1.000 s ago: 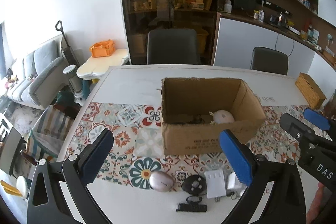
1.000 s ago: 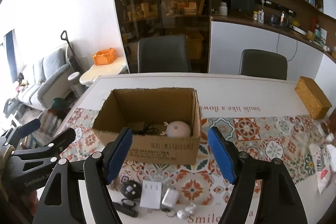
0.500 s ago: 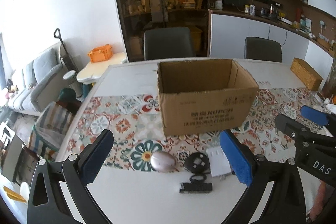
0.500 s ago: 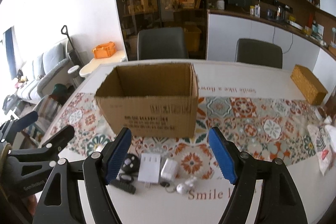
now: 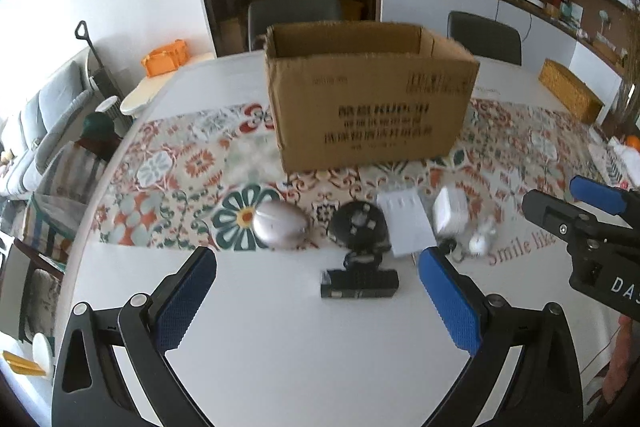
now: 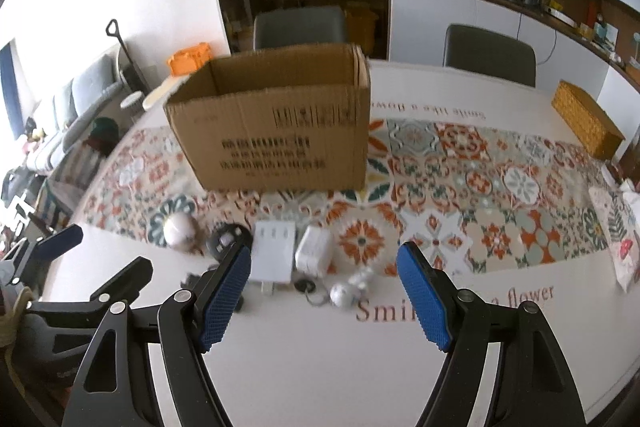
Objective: Organize rigid objects
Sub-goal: 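Close the left gripper on the black bike light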
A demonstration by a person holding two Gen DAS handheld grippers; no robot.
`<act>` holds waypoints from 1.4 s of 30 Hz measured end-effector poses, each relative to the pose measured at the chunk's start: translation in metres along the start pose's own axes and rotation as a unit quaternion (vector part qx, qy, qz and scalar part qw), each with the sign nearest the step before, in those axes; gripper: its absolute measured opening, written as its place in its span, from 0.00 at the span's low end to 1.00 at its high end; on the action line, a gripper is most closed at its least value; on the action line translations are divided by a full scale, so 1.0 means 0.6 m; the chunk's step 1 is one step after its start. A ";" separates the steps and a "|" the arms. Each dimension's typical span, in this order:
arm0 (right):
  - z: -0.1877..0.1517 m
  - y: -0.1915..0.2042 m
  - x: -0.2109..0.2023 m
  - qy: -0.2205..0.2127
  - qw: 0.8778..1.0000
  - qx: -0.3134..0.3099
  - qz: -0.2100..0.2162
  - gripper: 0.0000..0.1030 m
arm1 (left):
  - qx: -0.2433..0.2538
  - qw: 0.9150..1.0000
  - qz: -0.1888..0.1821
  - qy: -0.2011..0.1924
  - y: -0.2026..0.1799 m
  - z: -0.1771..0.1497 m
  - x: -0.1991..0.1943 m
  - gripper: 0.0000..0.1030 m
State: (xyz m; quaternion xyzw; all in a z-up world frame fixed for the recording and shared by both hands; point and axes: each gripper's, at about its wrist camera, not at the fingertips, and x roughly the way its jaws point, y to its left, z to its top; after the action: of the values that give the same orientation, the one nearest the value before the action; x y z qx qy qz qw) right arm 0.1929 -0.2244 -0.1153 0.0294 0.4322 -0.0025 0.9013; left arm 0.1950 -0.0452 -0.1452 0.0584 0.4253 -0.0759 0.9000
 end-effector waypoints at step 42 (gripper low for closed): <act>-0.095 -0.021 0.135 0.113 0.993 -0.019 -0.008 0.73 | 0.023 0.999 -0.003 0.048 -0.055 -0.070 0.180 0.93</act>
State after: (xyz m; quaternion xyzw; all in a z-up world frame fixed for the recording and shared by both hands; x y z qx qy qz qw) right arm 0.1989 -0.2322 -0.2144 0.0091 0.5315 0.0014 0.8470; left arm 0.2248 -0.0799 -0.2567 0.0816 0.4660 -0.0855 0.8768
